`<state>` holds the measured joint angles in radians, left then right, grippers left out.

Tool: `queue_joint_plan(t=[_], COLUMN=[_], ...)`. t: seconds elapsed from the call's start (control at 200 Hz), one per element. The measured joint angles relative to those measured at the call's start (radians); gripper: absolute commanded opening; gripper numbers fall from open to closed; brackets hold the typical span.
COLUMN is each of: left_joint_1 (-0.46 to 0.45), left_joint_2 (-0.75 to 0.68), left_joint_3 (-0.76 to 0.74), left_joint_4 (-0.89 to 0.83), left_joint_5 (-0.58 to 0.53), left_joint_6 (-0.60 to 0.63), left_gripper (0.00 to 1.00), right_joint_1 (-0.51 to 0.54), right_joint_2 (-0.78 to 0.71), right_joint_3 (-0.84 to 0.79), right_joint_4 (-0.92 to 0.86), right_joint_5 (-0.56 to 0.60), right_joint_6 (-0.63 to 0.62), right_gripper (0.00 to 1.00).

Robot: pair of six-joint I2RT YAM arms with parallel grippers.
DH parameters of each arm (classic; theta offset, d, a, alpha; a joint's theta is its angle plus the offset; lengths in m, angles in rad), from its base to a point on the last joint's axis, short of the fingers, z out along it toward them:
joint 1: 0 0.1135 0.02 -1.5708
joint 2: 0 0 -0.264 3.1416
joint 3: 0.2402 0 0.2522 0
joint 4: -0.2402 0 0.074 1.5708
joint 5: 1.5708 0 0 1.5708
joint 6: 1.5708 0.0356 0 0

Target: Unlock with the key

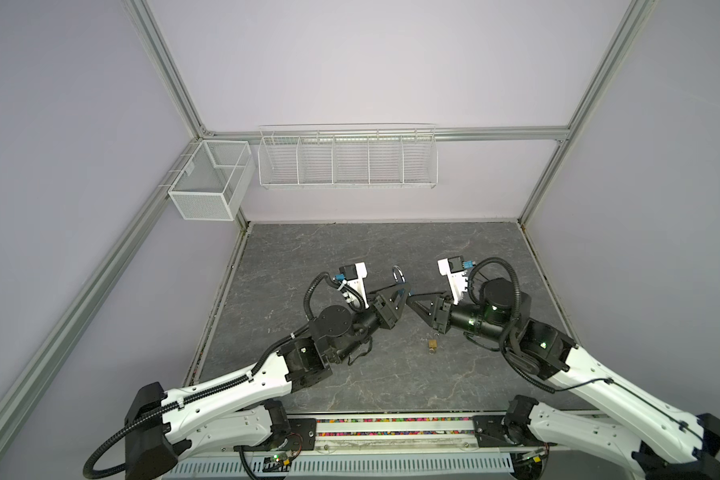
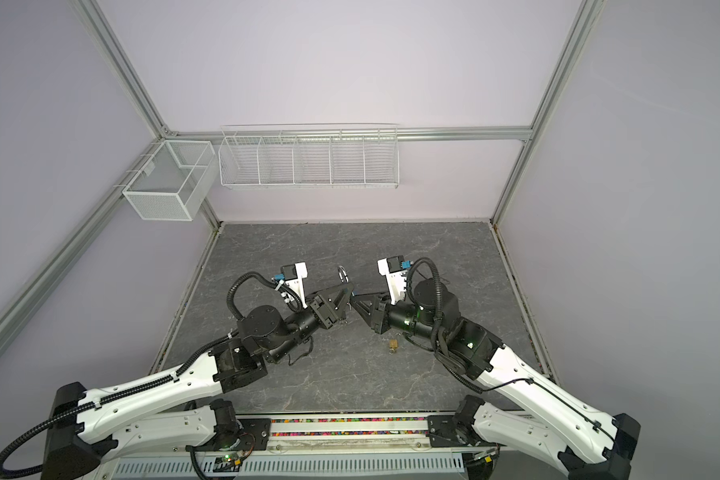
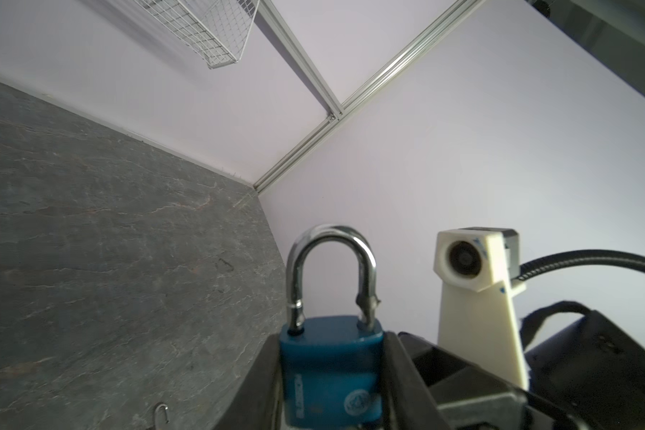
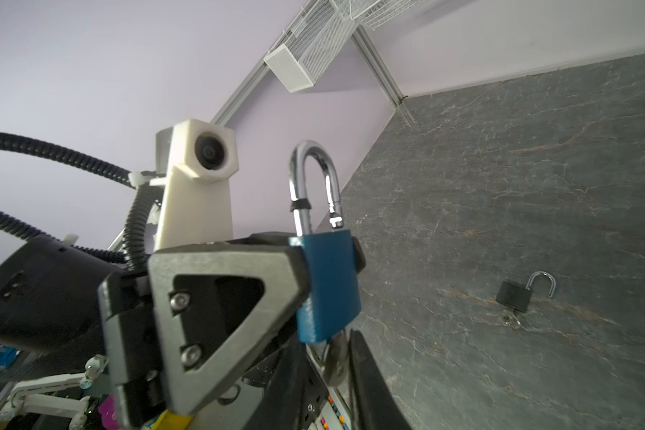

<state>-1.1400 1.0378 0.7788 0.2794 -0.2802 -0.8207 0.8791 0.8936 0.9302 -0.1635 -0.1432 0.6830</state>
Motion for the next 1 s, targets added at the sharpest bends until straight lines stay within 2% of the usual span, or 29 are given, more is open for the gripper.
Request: queue_joint_plan(t=[0.095,0.24,0.335,0.445,0.58,0.825,1.0], left_joint_1=[0.0,0.0,0.0,-0.014,-0.079,-0.202,-0.252], left_joint_2=[0.0,0.0,0.0,0.009,0.051,0.211,0.302], left_joint_3=[0.0,0.0,0.0,-0.002,-0.03,-0.08,-0.092], left_joint_4=[-0.051,-0.084,-0.084,-0.068,0.022,0.212,0.348], left_joint_5=[-0.027,-0.078,-0.105,-0.135,-0.203,-0.327,-0.389], left_joint_6=[0.073,0.204,0.286,0.374,0.485,0.657,0.729], left_gripper=[0.0,0.0,0.0,0.0,0.0,0.0,0.0], right_joint_1=[0.001,0.001,0.001,0.001,0.001,0.006,0.008], right_joint_2=[-0.032,-0.083,-0.095,-0.085,-0.044,0.069,0.115], right_joint_3=[0.023,0.035,0.058,0.113,0.199,0.33,0.398], right_joint_4=[-0.055,-0.145,-0.232,-0.332,-0.437,-0.602,-0.699], right_joint_5=[0.048,0.118,0.172,0.222,0.259,0.291,0.324], right_joint_6=[-0.034,-0.073,-0.101,-0.137,-0.18,-0.22,-0.22], right_gripper=[0.41,0.6,0.68,0.73,0.77,0.87,0.88])
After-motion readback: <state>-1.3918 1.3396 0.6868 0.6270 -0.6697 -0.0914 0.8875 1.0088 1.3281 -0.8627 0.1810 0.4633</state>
